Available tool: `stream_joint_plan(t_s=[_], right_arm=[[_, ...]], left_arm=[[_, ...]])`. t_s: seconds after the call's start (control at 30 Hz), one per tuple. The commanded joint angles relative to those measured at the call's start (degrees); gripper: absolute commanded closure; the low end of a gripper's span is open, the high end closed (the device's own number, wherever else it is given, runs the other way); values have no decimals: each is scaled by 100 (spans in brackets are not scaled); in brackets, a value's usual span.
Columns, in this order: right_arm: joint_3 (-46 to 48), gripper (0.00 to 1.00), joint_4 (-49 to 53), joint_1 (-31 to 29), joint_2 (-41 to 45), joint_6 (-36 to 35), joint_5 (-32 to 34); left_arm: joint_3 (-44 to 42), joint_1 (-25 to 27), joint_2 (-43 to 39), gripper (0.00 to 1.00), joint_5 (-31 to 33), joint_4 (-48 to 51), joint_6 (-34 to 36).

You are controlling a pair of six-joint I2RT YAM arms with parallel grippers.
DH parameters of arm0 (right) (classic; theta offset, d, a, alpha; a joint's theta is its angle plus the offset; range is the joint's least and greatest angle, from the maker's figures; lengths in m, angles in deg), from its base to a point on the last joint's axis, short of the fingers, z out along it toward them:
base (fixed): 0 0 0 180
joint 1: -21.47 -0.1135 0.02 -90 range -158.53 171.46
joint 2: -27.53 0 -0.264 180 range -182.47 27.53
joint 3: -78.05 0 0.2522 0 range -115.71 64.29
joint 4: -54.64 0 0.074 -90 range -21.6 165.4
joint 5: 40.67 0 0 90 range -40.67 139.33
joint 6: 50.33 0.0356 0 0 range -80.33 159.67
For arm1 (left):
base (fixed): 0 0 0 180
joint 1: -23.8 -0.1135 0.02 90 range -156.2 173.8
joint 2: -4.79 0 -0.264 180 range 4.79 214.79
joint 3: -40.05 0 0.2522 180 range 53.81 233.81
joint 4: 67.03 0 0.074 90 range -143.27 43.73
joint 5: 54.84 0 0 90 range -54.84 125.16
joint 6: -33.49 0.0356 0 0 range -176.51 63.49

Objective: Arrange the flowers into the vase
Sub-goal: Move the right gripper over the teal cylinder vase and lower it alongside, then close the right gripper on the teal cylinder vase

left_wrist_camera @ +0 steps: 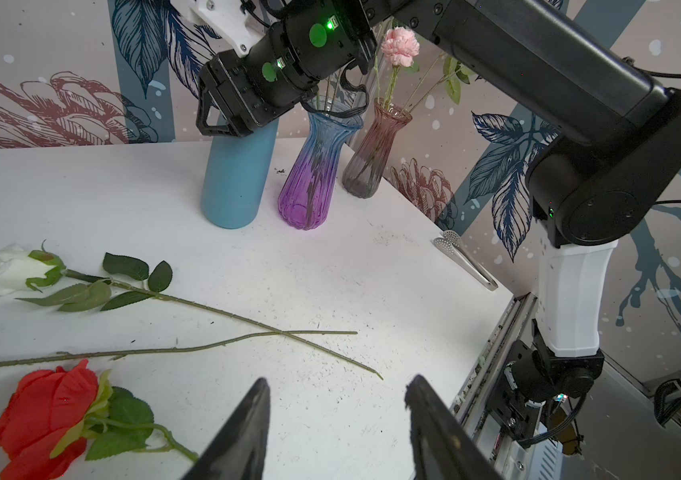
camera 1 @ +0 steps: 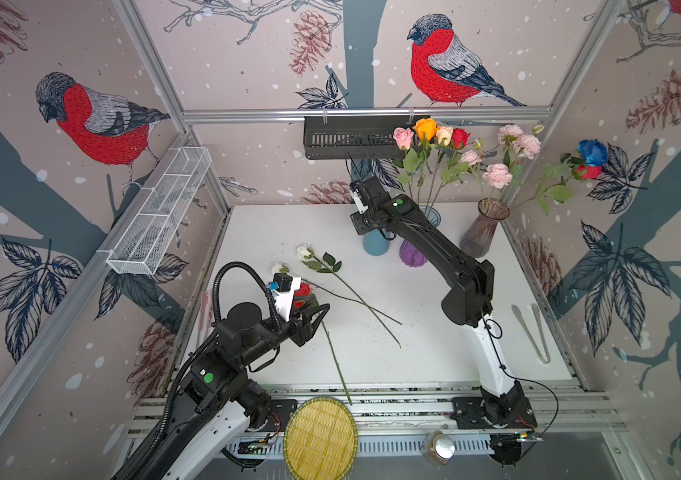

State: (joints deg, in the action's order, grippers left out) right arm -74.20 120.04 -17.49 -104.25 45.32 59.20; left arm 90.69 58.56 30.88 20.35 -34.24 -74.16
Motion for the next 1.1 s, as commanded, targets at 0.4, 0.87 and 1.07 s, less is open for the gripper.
stream_joint_plan(t_s=[0.4,0.87,1.07], right_arm=[[18,63,738,-135,-30,-222,557],[20,97,783,-389,276,-339,856],[345,98,1204,-756,911,-68,887]], left_arm=[[3,-5,-31,46,-13,-211,26],[8,-5,-13,46,6,-202,18],[5,-5,-22,46,24,-193,18]])
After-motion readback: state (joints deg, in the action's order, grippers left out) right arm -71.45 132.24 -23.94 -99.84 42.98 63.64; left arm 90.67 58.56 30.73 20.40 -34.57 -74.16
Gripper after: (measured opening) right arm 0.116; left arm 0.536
